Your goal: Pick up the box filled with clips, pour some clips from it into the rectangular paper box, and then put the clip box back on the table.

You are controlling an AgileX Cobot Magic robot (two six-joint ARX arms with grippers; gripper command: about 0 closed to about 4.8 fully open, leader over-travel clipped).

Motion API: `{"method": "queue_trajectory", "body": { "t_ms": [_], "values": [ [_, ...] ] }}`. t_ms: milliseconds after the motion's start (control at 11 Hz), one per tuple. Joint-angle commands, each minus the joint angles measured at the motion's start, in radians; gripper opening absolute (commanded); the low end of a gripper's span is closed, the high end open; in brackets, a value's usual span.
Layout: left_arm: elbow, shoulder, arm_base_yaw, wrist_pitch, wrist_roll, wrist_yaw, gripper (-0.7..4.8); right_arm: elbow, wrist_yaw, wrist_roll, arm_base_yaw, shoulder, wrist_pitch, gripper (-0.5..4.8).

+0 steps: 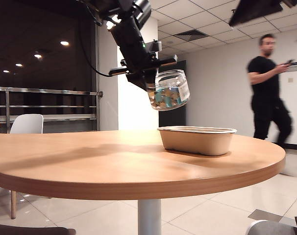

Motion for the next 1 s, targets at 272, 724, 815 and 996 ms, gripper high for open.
{"method": "queue_trajectory", "body": {
  "t_ms": [272, 724, 815, 996],
  "values": [
    [0.006, 0.004, 0.000, 0.022, 0.027, -0.032, -0.06, -0.095, 0.154, 0.143, -0.006, 0.232, 0.291, 0.37],
    [0.006, -0.041, 0.034, -0.048, 0.066, -0.025, -0.06, -0.093, 0.150, 0.142, -0.008, 0.440, 0.439, 1.70],
    [0.006, -0.043, 0.038, -0.049, 0.066, -0.025, -0.06, -0.093, 0.150, 0.141, -0.008, 0.447, 0.442, 1.70],
    [0.006, -0.049, 0.042, -0.049, 0.066, -0.024, -0.06, -0.093, 0.150, 0.141, -0.008, 0.470, 0.444, 1.70]
  ]
}}
